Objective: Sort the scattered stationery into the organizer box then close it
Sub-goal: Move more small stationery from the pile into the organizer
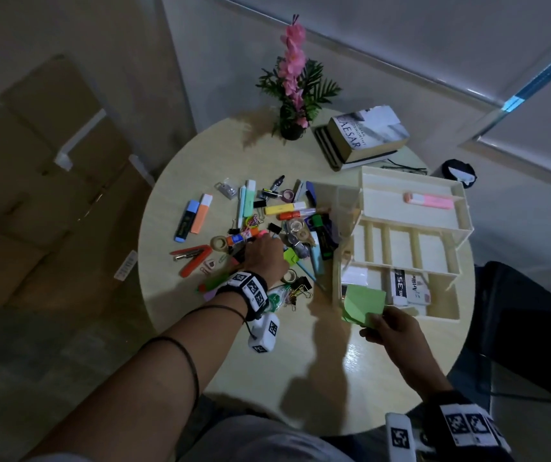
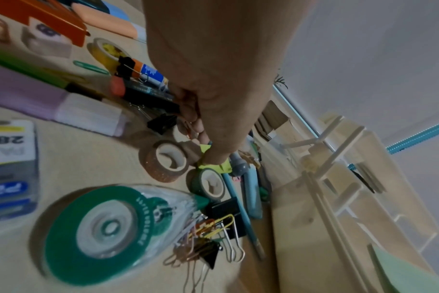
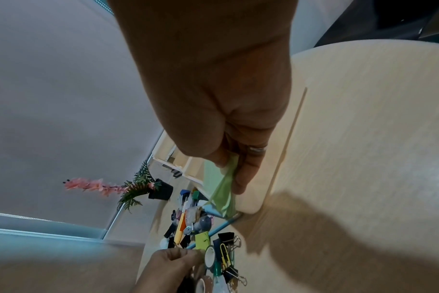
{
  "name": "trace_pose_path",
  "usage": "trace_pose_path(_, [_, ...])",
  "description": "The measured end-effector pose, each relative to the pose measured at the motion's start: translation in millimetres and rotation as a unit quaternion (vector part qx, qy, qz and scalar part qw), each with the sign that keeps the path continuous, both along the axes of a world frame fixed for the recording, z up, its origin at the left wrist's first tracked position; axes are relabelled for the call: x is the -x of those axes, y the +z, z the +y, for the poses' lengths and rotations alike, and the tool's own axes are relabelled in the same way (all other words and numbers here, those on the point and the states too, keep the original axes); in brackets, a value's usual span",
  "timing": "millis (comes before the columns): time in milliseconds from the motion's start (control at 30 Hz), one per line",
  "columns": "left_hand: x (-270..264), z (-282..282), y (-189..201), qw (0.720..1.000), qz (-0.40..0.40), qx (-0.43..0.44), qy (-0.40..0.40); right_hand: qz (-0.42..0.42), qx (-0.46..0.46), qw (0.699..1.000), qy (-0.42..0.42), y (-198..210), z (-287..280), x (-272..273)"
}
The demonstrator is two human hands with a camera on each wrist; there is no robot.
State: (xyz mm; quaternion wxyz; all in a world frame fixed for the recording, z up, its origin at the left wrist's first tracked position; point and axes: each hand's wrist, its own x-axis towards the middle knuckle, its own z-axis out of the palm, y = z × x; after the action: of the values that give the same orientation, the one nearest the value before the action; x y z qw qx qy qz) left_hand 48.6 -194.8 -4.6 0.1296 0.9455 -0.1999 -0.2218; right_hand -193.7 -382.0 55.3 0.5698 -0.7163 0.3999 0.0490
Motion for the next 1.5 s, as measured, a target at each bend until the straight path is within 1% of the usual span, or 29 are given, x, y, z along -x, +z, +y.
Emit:
trace_pose_path(100, [-4,0,-1,0.998,0.049,0.029,0.013,-0.006,-0.001,1.0,0.012,3,1,-3])
trace_pose_path(167, [-6,2,-3,0.996,0.064,0.059,0.022,-0.008,0.0,1.0,0.009,3,0,-5])
trace_pose_path(267, [-5,9,-1,0.993,0.063,0.098,0.031,-0.014,0.005,1.0,-0.019,-4,-11,-8])
trace_pose_path(333, [-5,14,3,0.99,0.067,0.118,0.05,-0.02,-0.023,0.998,-0.057,-12,-23,-13])
trace_pose_path(400, [-1,16,9,0.977,0.086,0.175,0.088,-0.027,-0.072,0.991,-0.112,-20,-36,-20])
trace_pose_path(467, [9,13,22,0.959,0.106,0.234,0.122,-0.025,-0.119,0.982,-0.145,-29,-49,-30])
trace_pose_path(567, [30,6,43,0.922,0.168,0.308,0.163,0.005,-0.128,0.981,-0.143,-43,-63,-46])
trace_pose_path(633, [45,2,50,0.906,0.196,0.331,0.179,0.033,-0.115,0.984,-0.135,-51,-68,-58])
trace_pose_path(700, [56,0,50,0.9,0.213,0.331,0.189,0.043,-0.095,0.985,-0.138,-56,-69,-68])
trace_pose_path(767, [66,-3,49,0.902,0.22,0.323,0.182,0.037,-0.091,0.988,-0.118,-60,-66,-76])
trace_pose_path(800, [71,-4,49,0.905,0.22,0.319,0.176,0.044,-0.063,0.992,-0.099,-64,-67,-79])
trace_pose_path(900, [82,-9,51,0.907,0.222,0.317,0.168,0.037,-0.061,0.985,-0.16,-66,-64,-80])
trace_pose_path(967, [89,-14,53,0.901,0.225,0.325,0.178,0.023,-0.067,0.982,-0.177,-70,-61,-80])
trace_pose_path(1000, [92,-18,53,0.901,0.223,0.327,0.178,0.014,-0.076,0.982,-0.173,-71,-61,-77])
trace_pose_path(1067, [99,-28,54,0.903,0.221,0.326,0.172,0.005,-0.093,0.985,-0.144,-75,-62,-73])
trace_pose_path(1133, [105,-41,53,0.907,0.214,0.323,0.169,-0.006,-0.089,0.99,-0.106,-77,-68,-65])
trace_pose_path(1233, [114,-63,50,0.907,0.203,0.327,0.174,-0.03,-0.069,0.996,-0.058,-55,-73,-54])
trace_pose_path(1267, [116,-71,49,0.908,0.197,0.327,0.174,-0.045,-0.081,0.995,-0.032,-47,-74,-50])
trace_pose_path(1333, [121,-87,46,0.909,0.181,0.329,0.18,-0.051,-0.128,0.989,0.047,-27,-77,-42])
trace_pose_path(1367, [122,-94,45,0.907,0.176,0.333,0.188,-0.052,-0.142,0.986,0.075,-25,-79,-40])
trace_pose_path(1433, [124,-106,42,0.903,0.166,0.339,0.206,-0.064,-0.159,0.982,0.075,-29,-84,-39])
trace_pose_path(1467, [124,-110,41,0.907,0.152,0.332,0.21,-0.066,-0.168,0.982,0.05,-34,-86,-41])
trace_pose_path(1500, [124,-112,39,0.917,0.129,0.314,0.208,-0.058,-0.18,0.982,0.016,-39,-87,-45])
